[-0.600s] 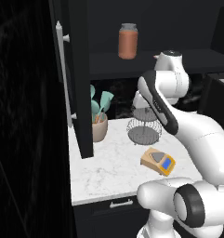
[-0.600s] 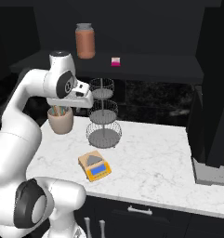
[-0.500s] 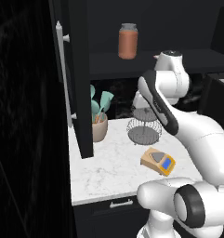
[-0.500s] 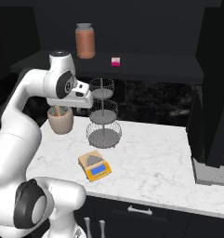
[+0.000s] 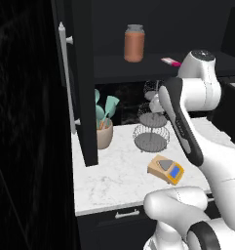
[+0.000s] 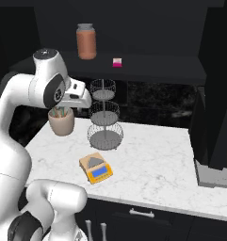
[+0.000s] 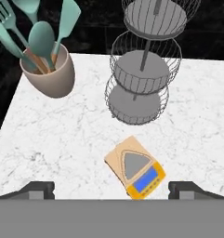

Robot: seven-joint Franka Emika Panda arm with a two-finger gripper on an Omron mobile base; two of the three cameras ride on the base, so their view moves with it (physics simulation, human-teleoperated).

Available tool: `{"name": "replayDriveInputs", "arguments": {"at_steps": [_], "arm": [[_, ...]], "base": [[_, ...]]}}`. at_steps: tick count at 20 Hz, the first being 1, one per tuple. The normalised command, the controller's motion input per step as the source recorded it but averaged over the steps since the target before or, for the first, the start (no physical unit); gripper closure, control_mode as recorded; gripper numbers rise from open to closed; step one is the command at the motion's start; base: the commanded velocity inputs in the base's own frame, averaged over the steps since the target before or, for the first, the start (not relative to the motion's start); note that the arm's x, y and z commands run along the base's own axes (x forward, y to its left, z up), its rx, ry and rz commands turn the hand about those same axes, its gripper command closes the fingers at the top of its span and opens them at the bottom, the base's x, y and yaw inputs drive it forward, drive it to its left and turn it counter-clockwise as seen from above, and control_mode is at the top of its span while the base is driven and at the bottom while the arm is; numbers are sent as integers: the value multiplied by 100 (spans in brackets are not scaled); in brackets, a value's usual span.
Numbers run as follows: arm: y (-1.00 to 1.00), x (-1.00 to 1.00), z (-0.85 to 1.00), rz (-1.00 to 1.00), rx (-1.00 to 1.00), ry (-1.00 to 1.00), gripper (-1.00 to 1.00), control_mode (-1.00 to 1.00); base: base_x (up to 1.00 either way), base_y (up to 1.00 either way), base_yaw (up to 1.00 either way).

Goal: Pick the bar and place it on the digital scale for weighing, and close the cabinet.

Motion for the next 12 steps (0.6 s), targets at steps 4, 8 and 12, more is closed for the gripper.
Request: {"name": "replayDriveInputs", "arguments": {"at_steps": [4,8,12], "arm": [[-27,-49,46,0,-4,-40,-100,-100],[-5,-3,32,0,0,-30,-100,-100],[-13,0,29,0,0,-29,-100,-100]], "base": [[0,0,0],[0,0,0],[0,0,0]]}}
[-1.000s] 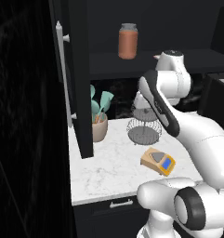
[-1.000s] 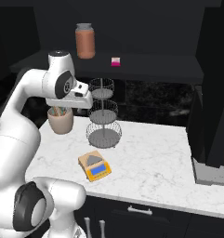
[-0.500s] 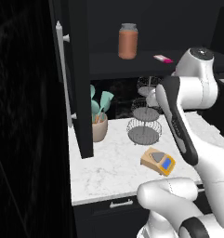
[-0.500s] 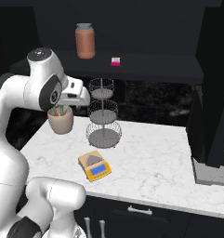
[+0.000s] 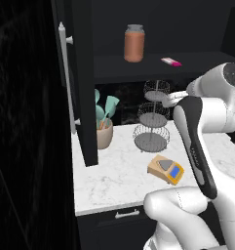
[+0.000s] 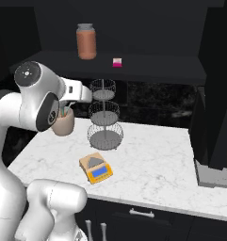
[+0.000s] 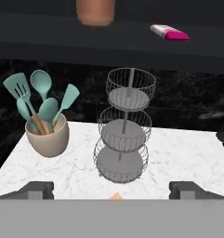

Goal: Pick the bar and place it on the digital scale for weighing, and close the cabinet.

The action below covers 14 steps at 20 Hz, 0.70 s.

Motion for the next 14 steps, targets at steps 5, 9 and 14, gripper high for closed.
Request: {"name": "replayDriveInputs", "arguments": {"at_steps": [5,9,14], "arm": [[-19,0,37,0,0,-27,-100,-100],[-16,-1,62,0,0,-9,-100,-100],[-18,-7,50,0,0,0,-100,-100]], "base": [[0,0,0],[0,0,0],[0,0,0]]}}
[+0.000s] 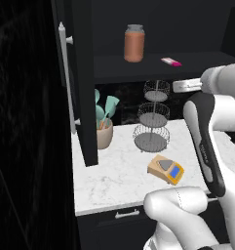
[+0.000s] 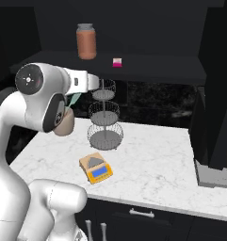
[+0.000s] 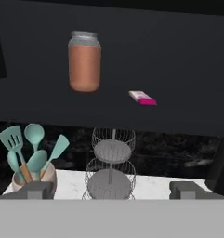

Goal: Pick the bar and place it on the digital scale for weighing, and close the cabinet.

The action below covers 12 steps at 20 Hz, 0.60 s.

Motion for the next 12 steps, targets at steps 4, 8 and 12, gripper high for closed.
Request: {"name": "replayDriveInputs", "arguments": {"at_steps": [4,8,12], "arm": [[-25,3,39,0,0,-1,-100,-100],[-23,32,21,0,0,-1,-100,-100],[-19,47,11,0,0,0,-100,-100]], "base": [[0,0,0],[0,0,0],[0,0,0]]}}
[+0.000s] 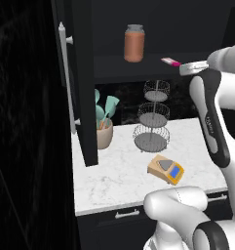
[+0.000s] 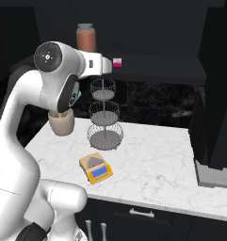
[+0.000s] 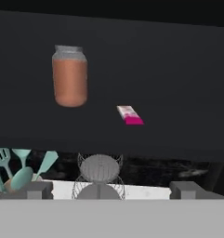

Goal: Pick the bar and place it on the digital scale for weighing, and close the cabinet.

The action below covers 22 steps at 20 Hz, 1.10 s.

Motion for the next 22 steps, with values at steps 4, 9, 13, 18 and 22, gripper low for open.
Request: {"name": "replayDriveInputs", "arguments": {"at_steps": [4,9,13,18,22], "arm": [[-22,51,1,0,0,0,-100,-100],[-8,47,0,2,0,5,-100,-100],[0,47,0,0,0,10,-100,-100],[0,47,0,0,0,7,-100,-100],[-3,35,-3,0,0,0,-100,-100]], "base": [[0,0,0],[0,0,0],[0,0,0],[0,0,0],[0,0,0]]}}
